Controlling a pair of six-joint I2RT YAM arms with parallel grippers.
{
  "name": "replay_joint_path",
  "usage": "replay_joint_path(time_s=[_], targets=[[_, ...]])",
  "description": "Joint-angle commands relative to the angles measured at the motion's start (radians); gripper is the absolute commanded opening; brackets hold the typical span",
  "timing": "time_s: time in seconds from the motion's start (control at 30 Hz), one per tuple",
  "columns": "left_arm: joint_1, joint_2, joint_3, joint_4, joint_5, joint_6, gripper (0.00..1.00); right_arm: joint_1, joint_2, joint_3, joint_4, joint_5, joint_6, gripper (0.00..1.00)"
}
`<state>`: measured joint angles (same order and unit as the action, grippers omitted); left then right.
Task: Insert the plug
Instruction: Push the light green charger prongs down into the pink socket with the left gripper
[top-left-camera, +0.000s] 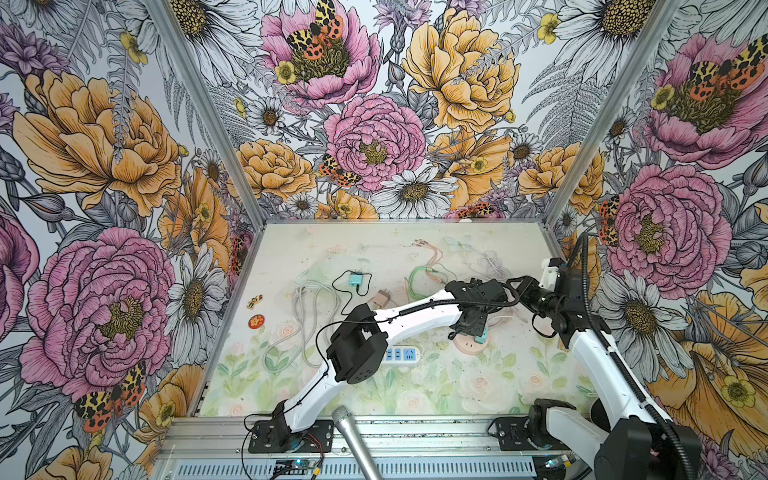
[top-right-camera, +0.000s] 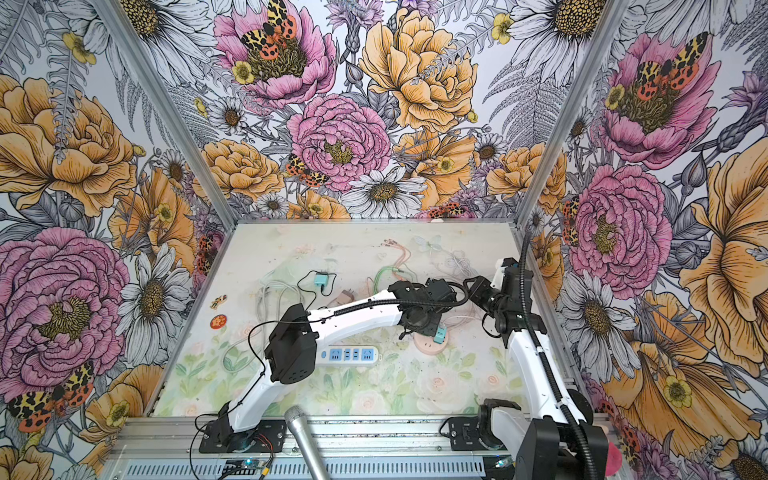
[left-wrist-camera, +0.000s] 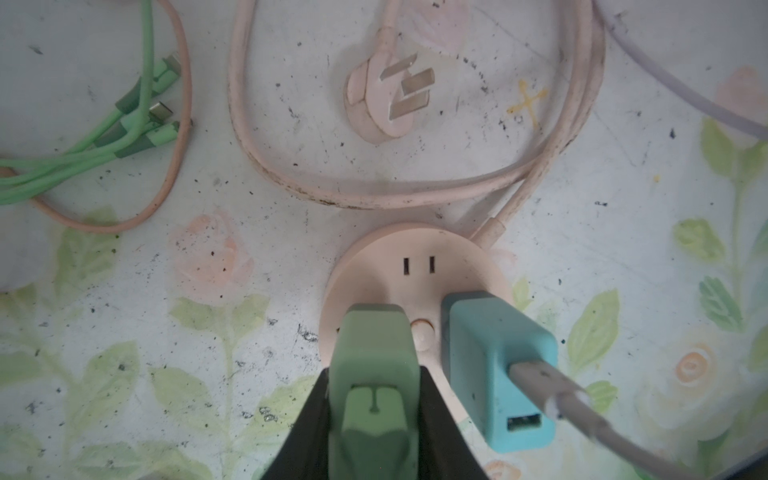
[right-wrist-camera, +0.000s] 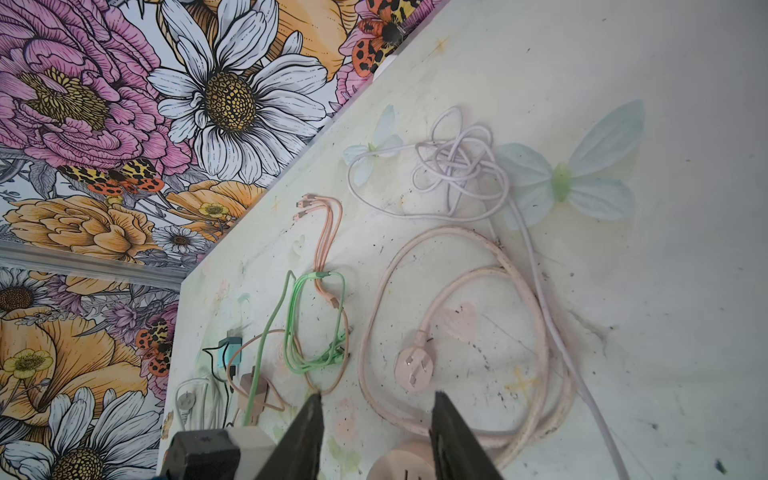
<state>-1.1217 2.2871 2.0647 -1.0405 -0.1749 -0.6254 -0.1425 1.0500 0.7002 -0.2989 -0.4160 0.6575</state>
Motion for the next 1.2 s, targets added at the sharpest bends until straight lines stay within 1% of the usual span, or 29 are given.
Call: replay_joint_path(time_s=[0.0,0.3,0.47,0.6,0.77,0.83,0.93,0.97,1.17], targets=[[-0.006,0.034,-0.028,-0.078,-0.023,-0.011,0.0,0.007,0.017,0.041,0.015,-0.018,0.002,0.43],[-0.009,0.06,0.024,-0.097,-0.016,-0.027,0.0,0.015,0.025,0.042,0.015,-0.02,0.006,0.43],[0.015,0.084,0.04,-0.097,0.039,-0.006,0.0,0.025,0.037,0.054,0.017,-0.023,0.002,0.42],[0.015,0.07,0.042,-0.098,0.028,0.0,0.0,0.04,0.054,0.059,0.015,-0.045,-0.007,0.41],[-0.013,0.037,-0.024,-0.094,0.004,-0.02,0.0,0.046,0.051,0.047,0.016,-0.03,-0.009,0.4],[-0.015,0.041,-0.019,-0.096,-0.021,-0.021,0.0,0.046,0.05,0.049,0.015,-0.026,-0.009,0.4],[-0.016,0.047,0.0,-0.096,-0.027,-0.025,0.0,0.048,0.048,0.053,0.015,-0.031,-0.009,0.4],[-0.017,0.053,0.004,-0.094,-0.061,-0.025,0.0,0.048,0.047,0.053,0.015,-0.03,-0.011,0.4],[0.0,0.084,0.03,-0.095,-0.041,-0.007,0.0,0.048,0.073,0.056,0.014,-0.052,-0.021,0.37]])
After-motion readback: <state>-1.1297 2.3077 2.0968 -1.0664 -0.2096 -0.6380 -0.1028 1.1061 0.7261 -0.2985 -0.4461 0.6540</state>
